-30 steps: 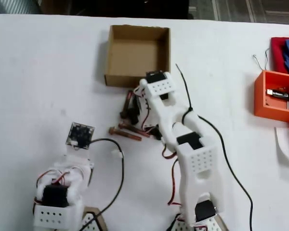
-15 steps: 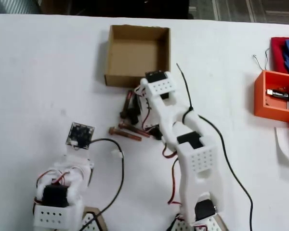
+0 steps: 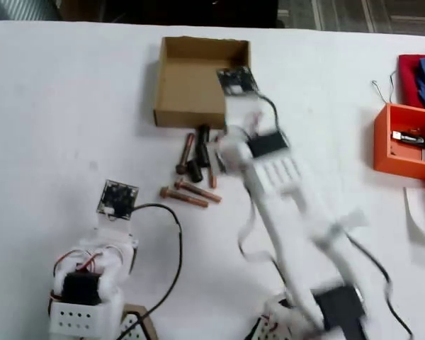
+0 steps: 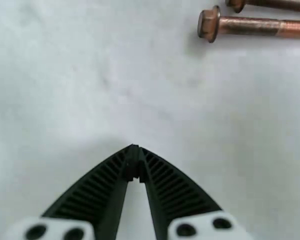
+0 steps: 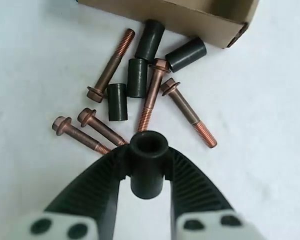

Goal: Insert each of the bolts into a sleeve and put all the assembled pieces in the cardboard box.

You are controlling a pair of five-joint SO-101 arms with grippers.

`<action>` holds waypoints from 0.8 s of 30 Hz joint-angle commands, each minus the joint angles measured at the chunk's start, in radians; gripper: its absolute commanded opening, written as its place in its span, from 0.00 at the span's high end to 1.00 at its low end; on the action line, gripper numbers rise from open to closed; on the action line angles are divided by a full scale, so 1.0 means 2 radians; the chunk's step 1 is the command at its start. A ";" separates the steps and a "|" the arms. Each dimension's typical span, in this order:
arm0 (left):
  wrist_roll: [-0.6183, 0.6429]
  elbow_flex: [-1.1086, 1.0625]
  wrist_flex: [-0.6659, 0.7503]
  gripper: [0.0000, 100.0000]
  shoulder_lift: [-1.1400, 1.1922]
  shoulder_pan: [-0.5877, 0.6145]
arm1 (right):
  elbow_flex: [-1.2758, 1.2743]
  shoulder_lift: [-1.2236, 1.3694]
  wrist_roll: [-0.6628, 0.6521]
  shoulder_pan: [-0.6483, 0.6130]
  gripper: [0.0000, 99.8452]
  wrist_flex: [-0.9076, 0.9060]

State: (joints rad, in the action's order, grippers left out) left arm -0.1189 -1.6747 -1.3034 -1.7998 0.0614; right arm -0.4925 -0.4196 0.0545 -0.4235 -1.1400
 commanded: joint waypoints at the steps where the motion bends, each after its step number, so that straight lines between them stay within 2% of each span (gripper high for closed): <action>1: -0.003 -0.010 0.007 0.97 -0.012 -0.004 | -0.117 -0.188 -0.027 0.020 0.98 0.039; 9: -0.003 -0.010 0.007 0.97 -0.012 -0.004 | -0.248 -0.387 -0.051 0.076 0.98 0.066; 15: -0.002 -0.010 0.007 0.97 -0.012 -0.004 | -0.322 -0.525 -0.051 0.078 0.98 0.092; 21: -0.002 -0.010 0.007 0.97 -0.012 -0.035 | -0.411 -0.695 -0.052 0.077 0.98 0.123; 24: -0.003 -0.010 0.007 0.97 -0.012 -0.039 | -0.423 -0.681 -0.051 0.078 0.98 0.126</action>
State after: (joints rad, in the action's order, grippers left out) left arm -0.1189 -1.6747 -1.3034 -1.7998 0.0015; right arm -1.3318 -1.7699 -0.0422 -0.2731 -0.9160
